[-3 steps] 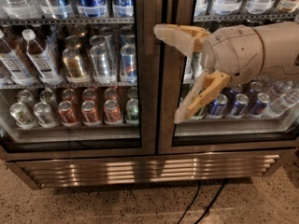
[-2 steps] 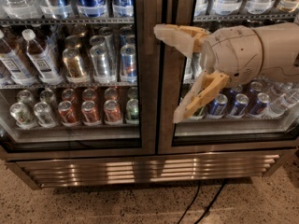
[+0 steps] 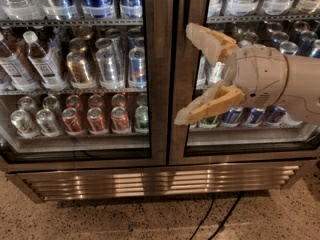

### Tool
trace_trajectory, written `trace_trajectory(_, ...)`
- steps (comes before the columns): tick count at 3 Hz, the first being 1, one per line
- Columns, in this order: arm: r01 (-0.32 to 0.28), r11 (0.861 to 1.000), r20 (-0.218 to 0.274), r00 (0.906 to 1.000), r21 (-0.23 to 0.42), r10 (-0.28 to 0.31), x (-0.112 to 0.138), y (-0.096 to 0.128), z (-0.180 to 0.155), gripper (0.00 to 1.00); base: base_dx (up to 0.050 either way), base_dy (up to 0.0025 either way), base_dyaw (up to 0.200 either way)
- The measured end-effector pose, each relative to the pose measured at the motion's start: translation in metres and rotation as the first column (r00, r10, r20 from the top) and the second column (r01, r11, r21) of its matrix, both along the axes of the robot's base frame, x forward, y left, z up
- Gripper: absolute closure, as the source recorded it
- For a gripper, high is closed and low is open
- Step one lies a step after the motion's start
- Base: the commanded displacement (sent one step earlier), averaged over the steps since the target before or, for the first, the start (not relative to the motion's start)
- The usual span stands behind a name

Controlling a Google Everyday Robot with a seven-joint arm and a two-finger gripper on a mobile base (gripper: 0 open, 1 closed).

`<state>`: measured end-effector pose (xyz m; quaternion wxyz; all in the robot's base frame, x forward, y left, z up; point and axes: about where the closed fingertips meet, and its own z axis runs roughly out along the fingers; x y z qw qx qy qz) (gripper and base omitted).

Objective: Open left fridge door

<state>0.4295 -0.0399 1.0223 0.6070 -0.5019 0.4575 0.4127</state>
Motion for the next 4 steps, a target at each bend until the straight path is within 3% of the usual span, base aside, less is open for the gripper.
trace_trajectory(2, 0.014, 0.999, -0.011, 0.9998, -0.030, -0.015, 0.002, 0.003, 0.001, 0.00, 0.000, 0.00000, 0.000)
trace_trajectory(3, 0.061, 0.987, -0.014, 0.9978, -0.151, -0.064, 0.011, 0.007, 0.003, 0.00, 0.000, 0.00000, 0.000)
trace_trajectory(4, 0.091, 0.965, -0.016, 0.9951, -0.248, -0.098, 0.014, 0.008, 0.001, 0.00, 0.000, 0.00000, 0.000)
